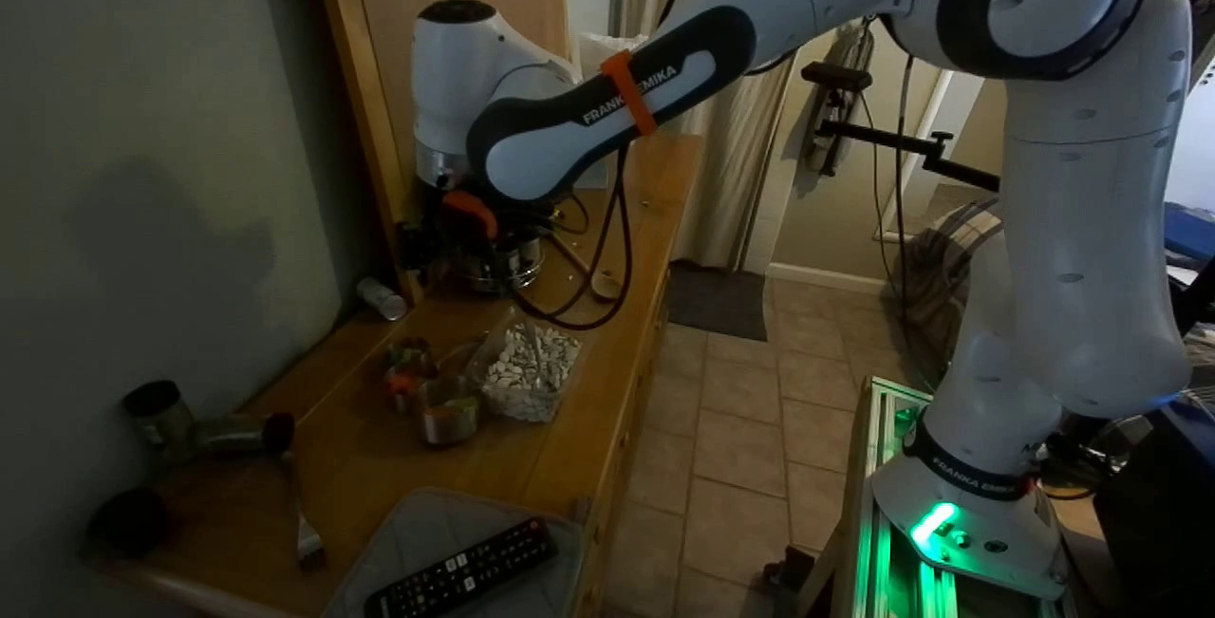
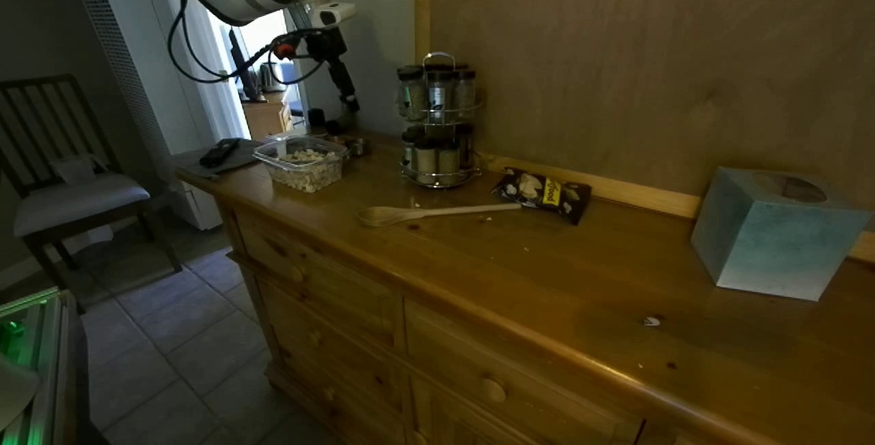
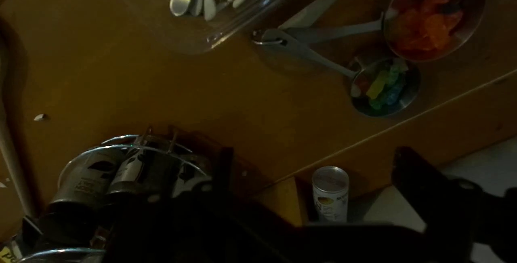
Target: Move the white bottle forward, then put it upright
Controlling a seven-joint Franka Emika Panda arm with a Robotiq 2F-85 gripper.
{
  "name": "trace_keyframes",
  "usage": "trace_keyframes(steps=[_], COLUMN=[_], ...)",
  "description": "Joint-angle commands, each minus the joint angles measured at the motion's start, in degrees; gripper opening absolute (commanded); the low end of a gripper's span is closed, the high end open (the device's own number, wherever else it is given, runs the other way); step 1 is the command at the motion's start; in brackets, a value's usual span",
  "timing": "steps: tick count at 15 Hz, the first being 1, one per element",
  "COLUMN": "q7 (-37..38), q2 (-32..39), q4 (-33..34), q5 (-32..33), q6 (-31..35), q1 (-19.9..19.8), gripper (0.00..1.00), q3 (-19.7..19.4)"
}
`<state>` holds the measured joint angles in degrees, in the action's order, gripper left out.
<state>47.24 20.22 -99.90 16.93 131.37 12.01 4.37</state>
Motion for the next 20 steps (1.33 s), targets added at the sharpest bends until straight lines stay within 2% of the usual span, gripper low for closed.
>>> trace_keyframes(steps=[1, 12, 20], q7=[1.4, -0.3, -1.8], q2=[7.6, 23.9, 30.9], q4=[10.1, 26.5, 33.6], q5=[1.9, 3.7, 3.7], q6=[-3.0, 2.8, 5.0], q1=[2.5, 7.3, 9.2], gripper=[1.0, 1.0, 1.0], q3=[-3.4, -9.2, -12.9])
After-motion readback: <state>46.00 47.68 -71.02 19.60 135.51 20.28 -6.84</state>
